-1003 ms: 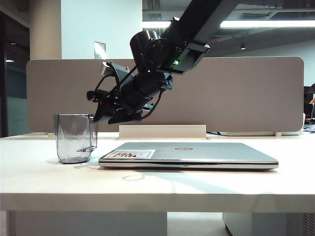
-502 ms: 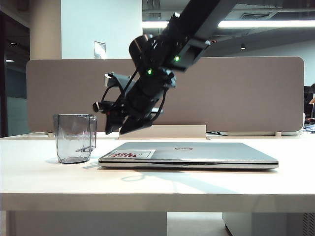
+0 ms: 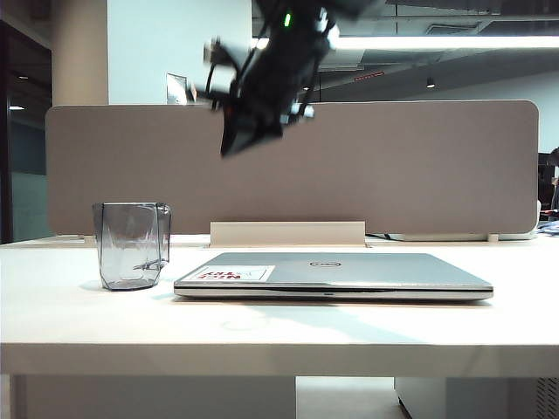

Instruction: Pick up the water cup and place it on the left side of the laptop.

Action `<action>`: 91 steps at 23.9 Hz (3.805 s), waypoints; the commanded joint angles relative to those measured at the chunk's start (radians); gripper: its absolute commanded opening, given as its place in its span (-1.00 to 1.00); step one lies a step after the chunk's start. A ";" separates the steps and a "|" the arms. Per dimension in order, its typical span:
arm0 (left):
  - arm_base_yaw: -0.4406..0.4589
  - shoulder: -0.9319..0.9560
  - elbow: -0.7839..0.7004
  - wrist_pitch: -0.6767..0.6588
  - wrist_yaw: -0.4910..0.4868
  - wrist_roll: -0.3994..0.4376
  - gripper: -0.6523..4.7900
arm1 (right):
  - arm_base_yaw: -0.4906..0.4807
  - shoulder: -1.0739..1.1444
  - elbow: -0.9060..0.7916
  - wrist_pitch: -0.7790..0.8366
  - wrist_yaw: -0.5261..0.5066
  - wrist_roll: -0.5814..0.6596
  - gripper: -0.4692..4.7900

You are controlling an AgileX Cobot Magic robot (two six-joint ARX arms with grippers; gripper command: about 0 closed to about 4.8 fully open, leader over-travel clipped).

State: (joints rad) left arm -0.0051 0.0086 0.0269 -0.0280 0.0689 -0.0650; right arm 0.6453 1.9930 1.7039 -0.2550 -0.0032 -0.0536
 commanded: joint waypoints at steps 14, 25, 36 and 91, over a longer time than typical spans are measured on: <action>0.000 0.396 0.200 0.146 -0.031 0.058 -0.78 | -0.004 -0.449 0.005 -0.278 -0.018 -0.047 -0.85; 0.000 0.847 0.323 0.389 -0.021 0.069 -0.78 | -0.172 -0.805 -0.089 -0.481 0.031 -0.074 -0.85; 0.000 0.938 0.343 0.433 -0.020 0.078 -0.78 | -0.193 -1.015 -0.414 -0.403 0.021 -0.003 -0.85; 0.049 1.756 0.864 0.287 0.500 0.241 -0.78 | -0.191 -1.555 -0.882 -0.422 -0.197 0.180 -0.85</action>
State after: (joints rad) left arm 0.0448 1.7668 0.8886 0.2630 0.5583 0.1791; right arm 0.4526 0.4374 0.8192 -0.6834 -0.2054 0.1268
